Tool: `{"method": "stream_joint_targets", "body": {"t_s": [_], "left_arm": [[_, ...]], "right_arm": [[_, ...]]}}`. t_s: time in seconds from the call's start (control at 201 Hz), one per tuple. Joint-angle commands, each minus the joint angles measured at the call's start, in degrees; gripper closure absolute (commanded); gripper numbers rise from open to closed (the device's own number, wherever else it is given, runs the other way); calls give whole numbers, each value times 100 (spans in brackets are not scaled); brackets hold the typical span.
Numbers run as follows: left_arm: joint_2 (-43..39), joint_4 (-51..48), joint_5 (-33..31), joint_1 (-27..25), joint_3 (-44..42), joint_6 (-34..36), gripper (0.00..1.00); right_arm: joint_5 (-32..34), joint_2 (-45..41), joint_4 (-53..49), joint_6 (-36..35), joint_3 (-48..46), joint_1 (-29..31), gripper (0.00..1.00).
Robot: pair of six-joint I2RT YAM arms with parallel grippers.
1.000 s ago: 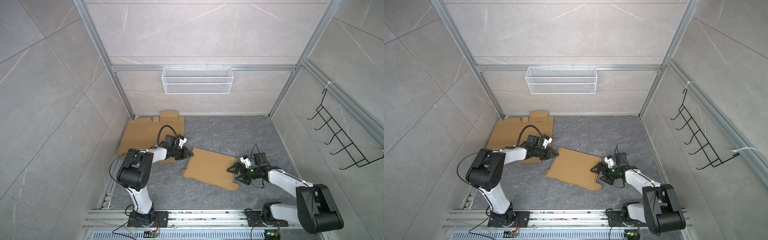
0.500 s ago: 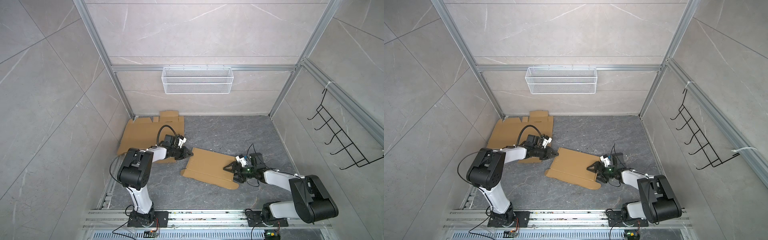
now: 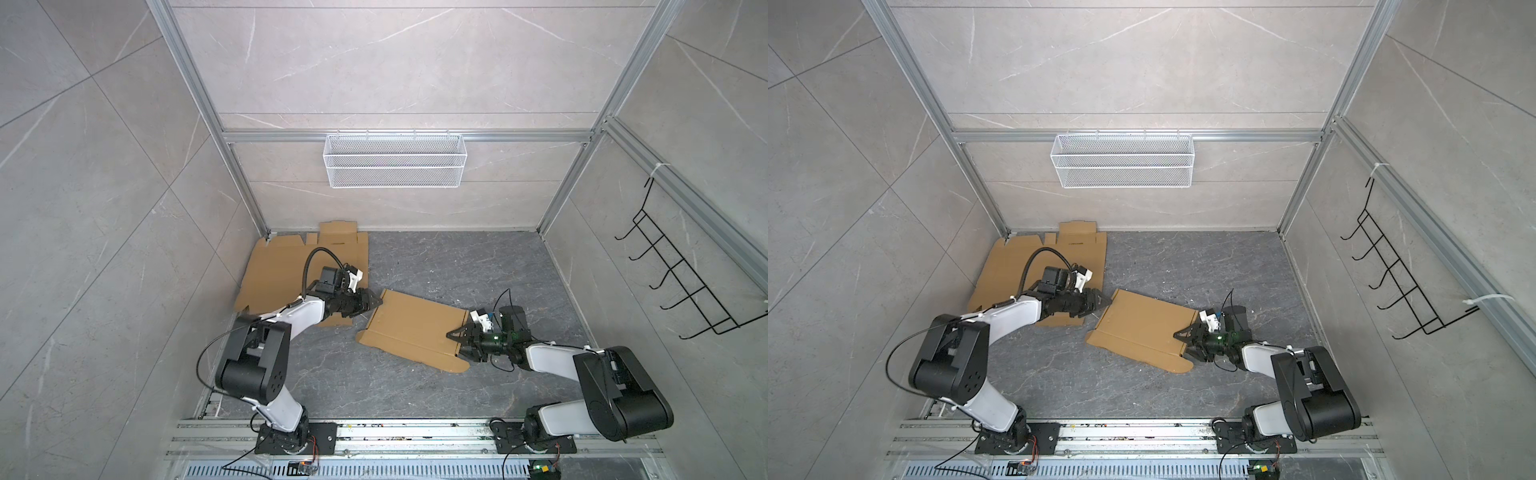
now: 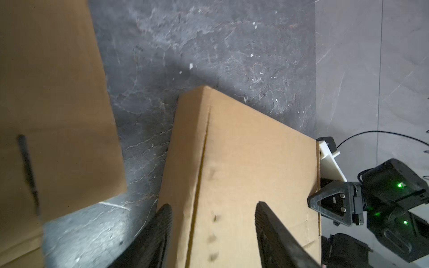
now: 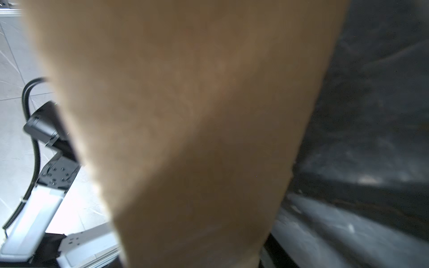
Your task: Fold the paper box
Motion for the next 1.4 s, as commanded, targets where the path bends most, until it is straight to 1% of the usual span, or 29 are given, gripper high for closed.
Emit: {"method": "stream_joint_targets", "body": {"t_s": [0.0,0.045,0.095,0.1,0.114,0.119,0.124,0.139,0.194,0.219,0.259,0.274,0.324,0.378,0.428,0.488,0.533,0.572,0.612,0.677,0.771,0.931,1.03,1.105,1.195,1.394], "left_arm": [[-943,-812,-949,-14,566,739,29],[-1242,-1018,-1610,-19,657,1024,23],[-1539,-1002,-2385,-5,643,1086,16],[-1566,-1003,-2478,-4,643,1086,13],[-1645,-989,-2658,-3,632,1102,10],[-1659,-988,-2706,1,632,1112,6],[-1691,-983,-2765,4,624,1121,3],[-1772,-979,-2895,12,618,1141,0],[-2035,-868,-3335,57,509,1055,0],[-2138,-736,-3327,109,446,1028,0],[-2242,-629,-3010,155,435,1152,0],[-2267,-649,-2828,147,483,1247,2],[-2296,-935,-2338,95,699,1590,15],[-2316,-1459,-2152,-161,1033,1905,22],[-2465,-1774,-2336,-708,1114,2537,27],[-2741,-1874,-3141,-1703,919,3642,28],[-2868,-1908,-3566,-2388,710,4329,26],[-2921,-1918,-3824,-2730,571,4696,25],[-2939,-1900,-3917,-2914,451,4953,24],[-2971,-1738,-3828,-3061,260,5345,22],[-2922,-1249,-3652,-3269,30,5991,18],[-2376,-426,-4162,-3609,-57,7178,13],[-2116,82,-4346,-3624,-109,7767,8],[-1971,489,-4459,-3620,-188,8182,6],[-1804,654,-4575,-3624,-179,8623,6],[-1494,858,-4612,-3581,-203,9191,7]], "right_arm": [[-293,-93,169,558,239,-118,48],[-377,-137,81,612,322,-168,49],[-451,-175,-106,630,447,-221,49],[-456,-181,-115,636,462,-231,49],[-483,-192,-154,639,493,-240,49],[-485,-194,-166,653,503,-250,49],[-490,-195,-172,656,517,-250,49],[-509,-208,-177,677,547,-255,49],[-591,-243,-279,758,666,-307,50],[-621,-255,-344,796,727,-326,50],[-687,-266,-424,851,820,-356,50],[-708,-270,-465,866,852,-368,50],[-780,-281,-607,931,968,-418,50],[-843,-292,-694,1020,1079,-451,50],[-907,-292,-788,1094,1180,-479,50],[-964,-301,-815,1213,1278,-512,50],[-1000,-293,-907,1259,1360,-538,50],[-1049,-284,-959,1318,1411,-555,50],[-1094,-288,-925,1424,1425,-569,50],[-1140,-316,-836,1640,1403,-602,50],[-1228,-360,-749,1897,1366,-609,50],[-1372,-540,-878,2120,1404,-612,51],[-1451,-658,-1095,2157,1486,-620,51],[-1478,-688,-1179,2178,1518,-611,51],[-1489,-672,-1075,2305,1476,-601,51],[-1550,-696,-487,2840,1345,-481,52]]}}
